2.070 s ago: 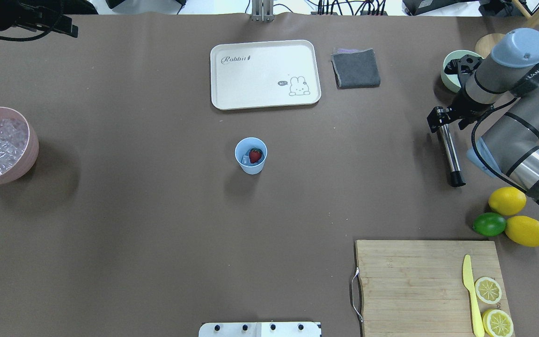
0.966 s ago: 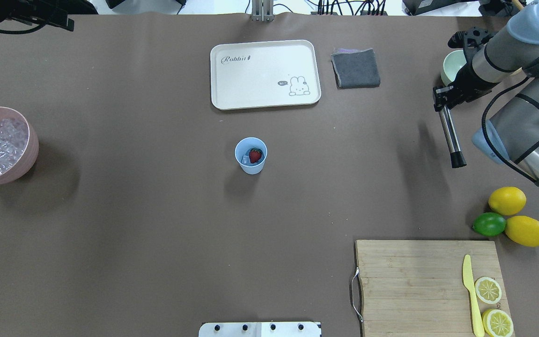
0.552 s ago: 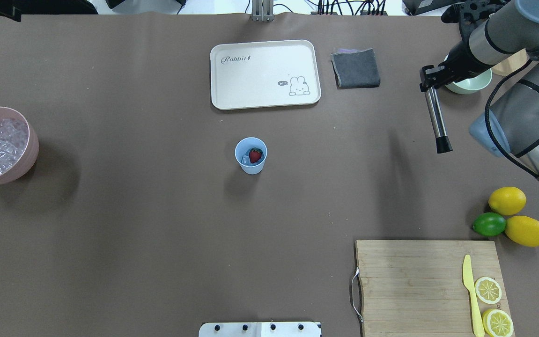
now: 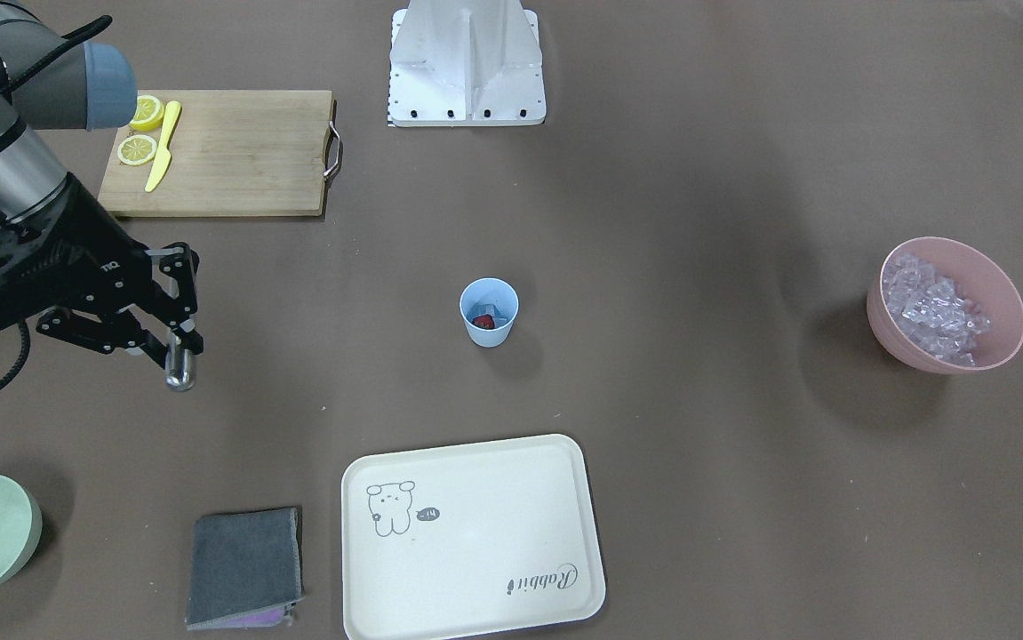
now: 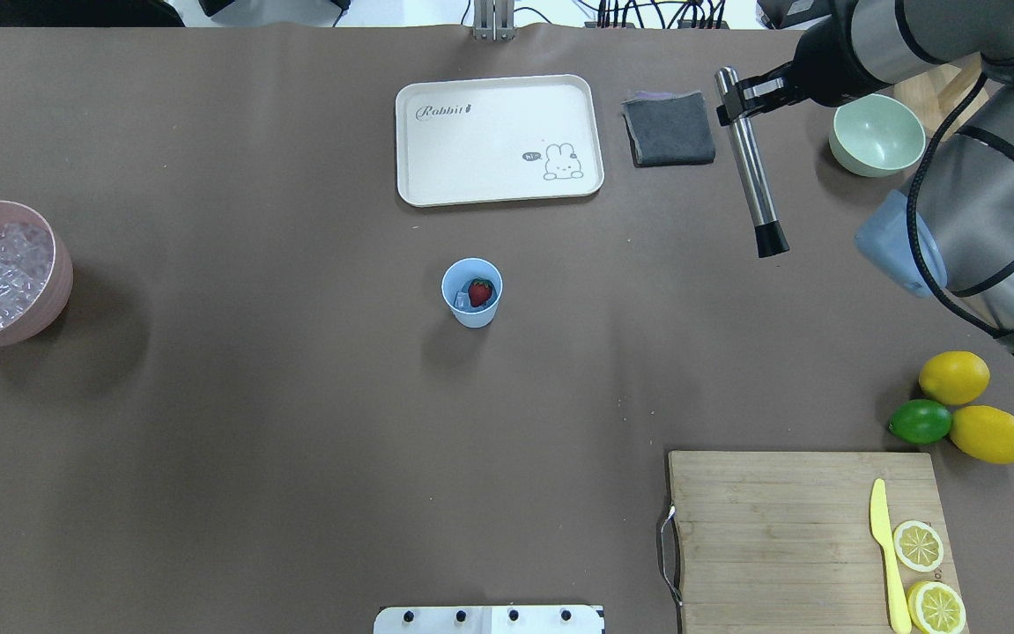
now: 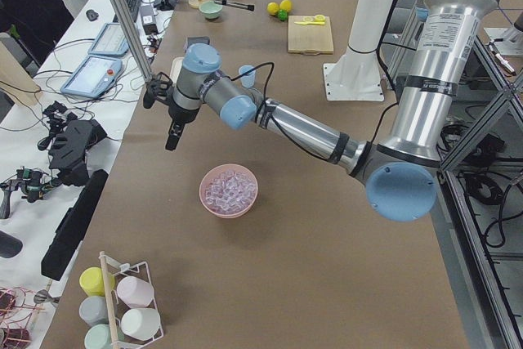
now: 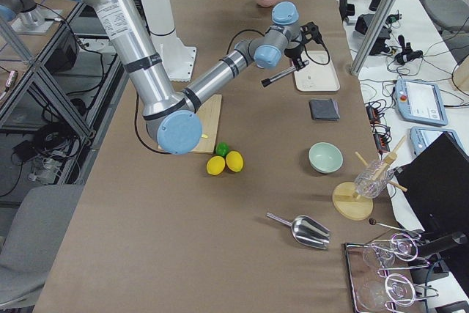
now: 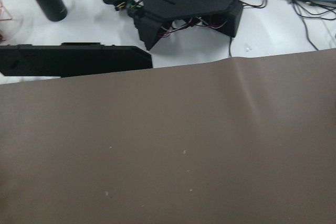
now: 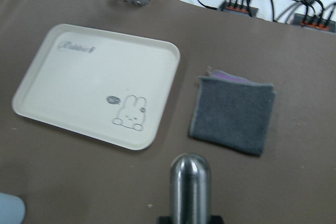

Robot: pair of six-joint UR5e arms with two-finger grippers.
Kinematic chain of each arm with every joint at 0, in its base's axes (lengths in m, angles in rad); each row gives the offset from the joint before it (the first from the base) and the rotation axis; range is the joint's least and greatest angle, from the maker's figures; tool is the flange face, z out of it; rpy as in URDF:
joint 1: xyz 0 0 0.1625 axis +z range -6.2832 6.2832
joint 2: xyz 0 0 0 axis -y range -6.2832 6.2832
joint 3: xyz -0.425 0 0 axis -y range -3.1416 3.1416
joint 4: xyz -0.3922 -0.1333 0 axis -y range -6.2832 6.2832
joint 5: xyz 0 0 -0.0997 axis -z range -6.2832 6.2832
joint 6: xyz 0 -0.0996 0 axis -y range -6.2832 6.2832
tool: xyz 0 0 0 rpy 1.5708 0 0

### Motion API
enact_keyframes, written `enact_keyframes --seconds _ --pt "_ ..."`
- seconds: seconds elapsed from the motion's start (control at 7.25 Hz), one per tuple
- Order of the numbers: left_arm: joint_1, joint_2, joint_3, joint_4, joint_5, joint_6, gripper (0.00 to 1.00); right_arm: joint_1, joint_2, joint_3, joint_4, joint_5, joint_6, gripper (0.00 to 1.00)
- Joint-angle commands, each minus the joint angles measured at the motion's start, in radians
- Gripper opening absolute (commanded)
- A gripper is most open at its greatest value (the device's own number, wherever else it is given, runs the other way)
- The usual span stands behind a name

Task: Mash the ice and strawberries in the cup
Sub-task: 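Lift the muddler and lower its tip into the blue cup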

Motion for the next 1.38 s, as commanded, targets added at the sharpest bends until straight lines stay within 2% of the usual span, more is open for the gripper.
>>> enact_keyframes --seconds 0.0,0.14,0.28,0.55,0.83,0.97,1.1,1.24 --pt "-0.018 0.046 0.031 0.003 0.006 -0.079 0.98 -0.062 0.025 0.005 0.139 -0.04 0.004 0.0" --pt "-0.018 0.045 0.054 -0.001 0.009 -0.109 0.98 -0.113 0.014 0.008 0.249 -0.195 0.01 0.0" --pt "-0.018 0.043 0.071 -0.001 0.01 -0.154 0.98 -0.163 0.023 -0.001 0.302 -0.302 0.015 0.0" --pt "-0.018 0.048 0.085 0.0 0.01 -0.221 0.98 -0.275 0.096 0.005 0.31 -0.491 0.041 0.0" --pt "-0.018 0.048 0.085 0.003 0.007 -0.278 0.98 -0.369 0.123 -0.018 0.492 -0.638 0.148 0.0" --pt "-0.018 0.048 0.094 0.0 0.006 -0.277 0.98 -0.43 0.12 -0.022 0.52 -0.741 0.148 0.0" --pt "-0.018 0.052 0.083 -0.004 -0.001 -0.277 0.98 -0.476 0.123 -0.047 0.575 -0.79 0.147 0.0" --pt "-0.016 0.052 0.094 -0.003 -0.001 -0.279 0.98 -0.512 0.123 -0.109 0.679 -0.83 0.143 0.0"
